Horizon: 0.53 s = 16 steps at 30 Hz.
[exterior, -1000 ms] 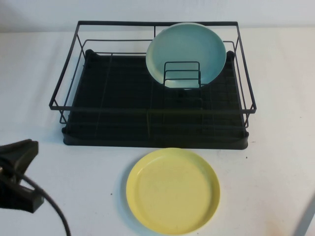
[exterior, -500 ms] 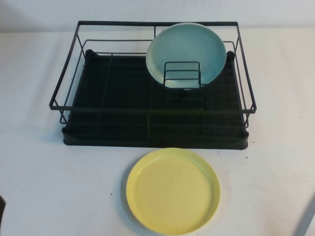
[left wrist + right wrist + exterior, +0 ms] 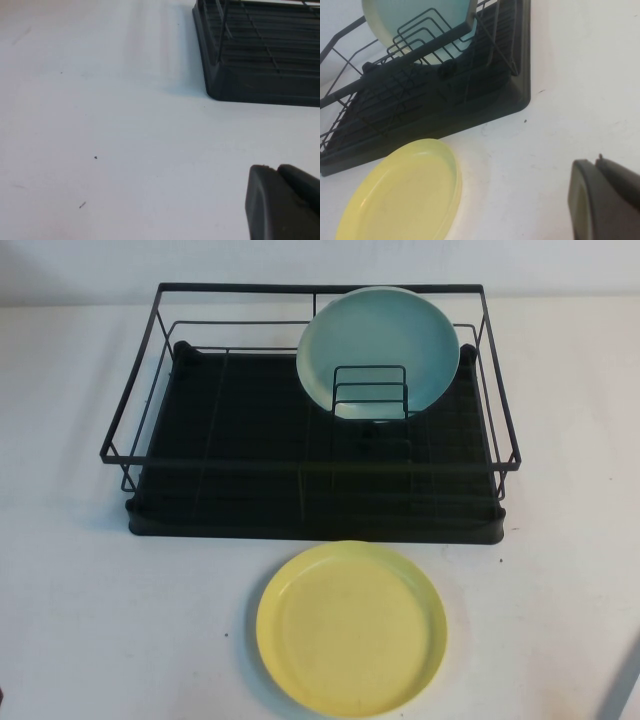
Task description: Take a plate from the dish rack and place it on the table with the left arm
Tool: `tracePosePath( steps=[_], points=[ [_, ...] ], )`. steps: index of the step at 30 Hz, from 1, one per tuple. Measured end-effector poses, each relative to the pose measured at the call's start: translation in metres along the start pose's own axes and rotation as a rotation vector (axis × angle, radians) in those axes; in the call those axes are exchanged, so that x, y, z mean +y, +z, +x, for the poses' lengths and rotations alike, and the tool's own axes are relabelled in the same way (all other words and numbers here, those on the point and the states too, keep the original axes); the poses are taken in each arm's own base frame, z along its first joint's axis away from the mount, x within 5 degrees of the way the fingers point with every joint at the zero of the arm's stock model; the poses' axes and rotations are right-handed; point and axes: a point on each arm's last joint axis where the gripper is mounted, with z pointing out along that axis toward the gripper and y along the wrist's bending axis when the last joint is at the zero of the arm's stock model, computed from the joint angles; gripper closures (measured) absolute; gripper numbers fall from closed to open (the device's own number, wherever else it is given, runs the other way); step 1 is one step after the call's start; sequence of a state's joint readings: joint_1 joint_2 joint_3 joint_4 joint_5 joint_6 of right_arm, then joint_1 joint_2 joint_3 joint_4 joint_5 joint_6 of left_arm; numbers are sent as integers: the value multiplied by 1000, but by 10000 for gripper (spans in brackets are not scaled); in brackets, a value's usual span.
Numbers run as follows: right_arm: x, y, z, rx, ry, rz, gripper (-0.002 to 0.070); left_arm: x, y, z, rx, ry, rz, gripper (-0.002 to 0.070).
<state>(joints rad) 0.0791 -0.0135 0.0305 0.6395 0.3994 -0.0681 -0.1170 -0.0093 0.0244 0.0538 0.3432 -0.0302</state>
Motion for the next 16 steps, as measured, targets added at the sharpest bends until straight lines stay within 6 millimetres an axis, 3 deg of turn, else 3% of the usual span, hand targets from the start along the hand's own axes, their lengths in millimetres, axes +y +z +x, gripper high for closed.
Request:
tracePosePath(
  steps=[16],
  points=[
    [0,0,0,0,0,0,696,0,0,0,2,7,-1,677]
  ],
)
